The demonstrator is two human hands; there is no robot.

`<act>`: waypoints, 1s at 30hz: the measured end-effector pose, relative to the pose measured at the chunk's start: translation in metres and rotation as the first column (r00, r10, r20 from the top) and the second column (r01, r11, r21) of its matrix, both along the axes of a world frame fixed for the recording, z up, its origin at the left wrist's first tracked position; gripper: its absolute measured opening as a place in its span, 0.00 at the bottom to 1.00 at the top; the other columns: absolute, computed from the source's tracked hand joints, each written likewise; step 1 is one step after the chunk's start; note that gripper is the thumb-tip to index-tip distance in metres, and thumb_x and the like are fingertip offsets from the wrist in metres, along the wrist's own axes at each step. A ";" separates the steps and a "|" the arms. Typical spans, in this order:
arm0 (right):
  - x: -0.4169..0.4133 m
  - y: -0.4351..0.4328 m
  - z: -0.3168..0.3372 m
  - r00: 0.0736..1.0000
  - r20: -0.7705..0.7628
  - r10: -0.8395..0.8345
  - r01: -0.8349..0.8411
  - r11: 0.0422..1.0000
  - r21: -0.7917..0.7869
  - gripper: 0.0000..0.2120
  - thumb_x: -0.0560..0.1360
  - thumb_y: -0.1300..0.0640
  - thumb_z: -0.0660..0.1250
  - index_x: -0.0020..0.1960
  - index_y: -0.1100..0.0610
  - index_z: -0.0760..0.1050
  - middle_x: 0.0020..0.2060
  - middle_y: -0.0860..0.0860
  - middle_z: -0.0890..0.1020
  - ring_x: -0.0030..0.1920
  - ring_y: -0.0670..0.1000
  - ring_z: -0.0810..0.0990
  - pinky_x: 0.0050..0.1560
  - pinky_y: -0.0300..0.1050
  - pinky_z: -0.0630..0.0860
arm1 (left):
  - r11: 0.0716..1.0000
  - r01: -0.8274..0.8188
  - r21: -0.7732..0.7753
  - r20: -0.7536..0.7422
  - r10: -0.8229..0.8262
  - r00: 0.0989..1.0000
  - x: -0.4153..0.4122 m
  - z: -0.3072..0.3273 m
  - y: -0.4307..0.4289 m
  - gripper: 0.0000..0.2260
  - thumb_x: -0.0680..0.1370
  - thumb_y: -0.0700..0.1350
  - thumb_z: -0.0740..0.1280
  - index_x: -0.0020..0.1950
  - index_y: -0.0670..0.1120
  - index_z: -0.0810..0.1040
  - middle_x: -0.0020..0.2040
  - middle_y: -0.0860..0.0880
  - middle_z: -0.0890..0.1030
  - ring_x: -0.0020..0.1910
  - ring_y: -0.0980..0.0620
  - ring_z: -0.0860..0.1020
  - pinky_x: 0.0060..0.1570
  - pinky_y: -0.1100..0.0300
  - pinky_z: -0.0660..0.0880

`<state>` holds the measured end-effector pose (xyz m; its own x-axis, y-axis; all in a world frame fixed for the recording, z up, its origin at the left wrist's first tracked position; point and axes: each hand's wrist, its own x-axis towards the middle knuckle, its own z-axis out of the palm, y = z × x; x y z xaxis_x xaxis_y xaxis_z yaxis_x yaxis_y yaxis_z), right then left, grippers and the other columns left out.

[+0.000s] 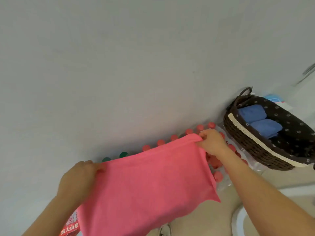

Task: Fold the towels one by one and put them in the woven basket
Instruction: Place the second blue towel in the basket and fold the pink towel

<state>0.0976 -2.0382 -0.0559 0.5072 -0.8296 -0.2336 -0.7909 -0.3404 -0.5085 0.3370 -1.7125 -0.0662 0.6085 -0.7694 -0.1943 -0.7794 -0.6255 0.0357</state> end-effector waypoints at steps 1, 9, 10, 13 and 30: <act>0.002 -0.005 -0.007 1.000 0.014 -0.019 0.019 1.000 -0.010 0.10 0.69 0.60 0.69 0.31 0.52 0.74 0.28 0.45 0.75 0.32 0.48 0.75 0.31 0.42 0.67 | 1.000 0.009 0.020 0.065 -0.010 0.998 -0.006 -0.001 -0.008 0.17 0.72 0.40 0.64 0.52 0.63 0.79 0.41 0.53 0.75 0.45 0.48 0.74 0.38 0.56 0.73; -0.003 -0.001 -0.038 0.964 0.229 -0.131 0.139 0.990 -0.020 0.08 0.73 0.61 0.69 0.52 0.54 0.79 0.43 0.45 0.81 0.46 0.48 0.78 0.50 0.47 0.75 | 0.906 0.288 -0.309 -0.006 -0.305 0.952 -0.069 -0.011 -0.129 0.15 0.67 0.44 0.57 0.42 0.50 0.83 0.41 0.51 0.82 0.39 0.46 0.82 0.33 0.56 0.79; -0.005 0.002 -0.038 0.955 0.260 -0.140 0.148 0.989 -0.010 0.09 0.73 0.62 0.68 0.52 0.53 0.79 0.42 0.44 0.80 0.47 0.48 0.78 0.50 0.47 0.75 | 0.899 0.290 -0.328 -0.073 -0.330 0.941 -0.076 -0.015 -0.153 0.16 0.69 0.46 0.56 0.47 0.50 0.83 0.45 0.51 0.83 0.42 0.46 0.82 0.38 0.54 0.80; -0.012 0.016 -0.039 0.934 0.319 -0.161 0.172 0.985 -0.007 0.10 0.74 0.60 0.67 0.55 0.51 0.78 0.44 0.44 0.81 0.47 0.48 0.78 0.50 0.46 0.75 | 0.891 0.296 -0.343 -0.226 -0.385 0.895 -0.098 -0.023 -0.223 0.19 0.76 0.48 0.55 0.63 0.52 0.77 0.56 0.47 0.81 0.52 0.43 0.80 0.50 0.49 0.77; -0.110 0.134 -0.065 0.825 0.123 -0.552 0.532 0.831 0.161 0.11 0.75 0.50 0.67 0.53 0.41 0.66 0.43 0.37 0.77 0.43 0.40 0.77 0.53 0.52 0.75 | 0.849 0.482 -0.217 -0.224 -0.524 0.822 -0.094 -0.032 -0.292 0.07 0.76 0.50 0.64 0.42 0.49 0.70 0.43 0.47 0.81 0.45 0.42 0.79 0.41 0.55 0.71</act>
<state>-0.0120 -1.9038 -0.1211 0.0220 -0.9537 -0.3001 -0.7362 0.1876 -0.6502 0.2432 -2.0045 -0.0985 0.0705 -0.9855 -0.1542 -0.9310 -0.1205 0.3445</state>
